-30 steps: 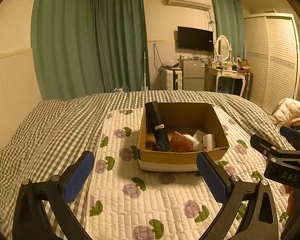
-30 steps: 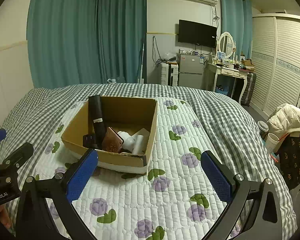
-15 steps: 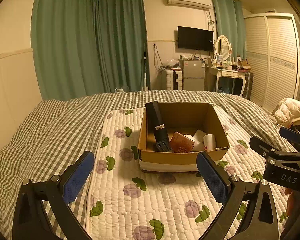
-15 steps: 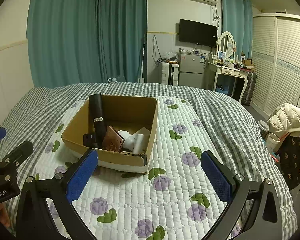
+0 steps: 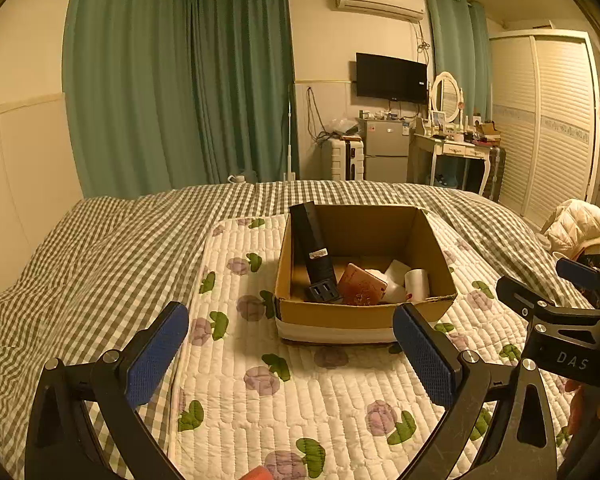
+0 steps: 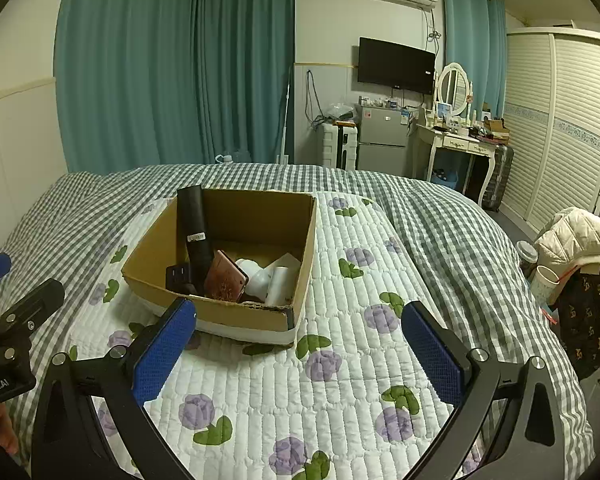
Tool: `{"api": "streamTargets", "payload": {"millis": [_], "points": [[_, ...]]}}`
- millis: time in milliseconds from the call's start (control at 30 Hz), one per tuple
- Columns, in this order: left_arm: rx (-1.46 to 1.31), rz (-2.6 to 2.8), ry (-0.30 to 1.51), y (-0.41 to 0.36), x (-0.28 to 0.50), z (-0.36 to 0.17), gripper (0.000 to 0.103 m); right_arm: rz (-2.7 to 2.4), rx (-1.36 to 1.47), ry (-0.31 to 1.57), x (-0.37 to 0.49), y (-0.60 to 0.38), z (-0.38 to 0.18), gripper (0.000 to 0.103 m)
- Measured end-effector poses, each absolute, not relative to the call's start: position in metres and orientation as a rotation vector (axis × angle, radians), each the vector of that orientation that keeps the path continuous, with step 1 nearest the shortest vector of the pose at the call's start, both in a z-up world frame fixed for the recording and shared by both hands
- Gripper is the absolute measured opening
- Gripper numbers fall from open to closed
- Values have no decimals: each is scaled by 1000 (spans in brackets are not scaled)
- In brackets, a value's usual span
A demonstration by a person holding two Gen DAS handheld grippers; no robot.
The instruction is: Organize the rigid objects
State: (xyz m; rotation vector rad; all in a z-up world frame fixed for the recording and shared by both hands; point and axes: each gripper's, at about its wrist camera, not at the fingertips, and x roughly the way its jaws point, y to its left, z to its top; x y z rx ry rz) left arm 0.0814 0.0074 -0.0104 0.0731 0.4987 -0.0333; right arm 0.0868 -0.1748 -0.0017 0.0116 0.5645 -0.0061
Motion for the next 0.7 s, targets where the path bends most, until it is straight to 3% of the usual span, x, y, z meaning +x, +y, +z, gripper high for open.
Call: {"api": "streamTargets", "payload": {"millis": [700], "points": [[88,-24,477,7,79,-7,103,-8,12,562,88,-175,-2,103]]}}
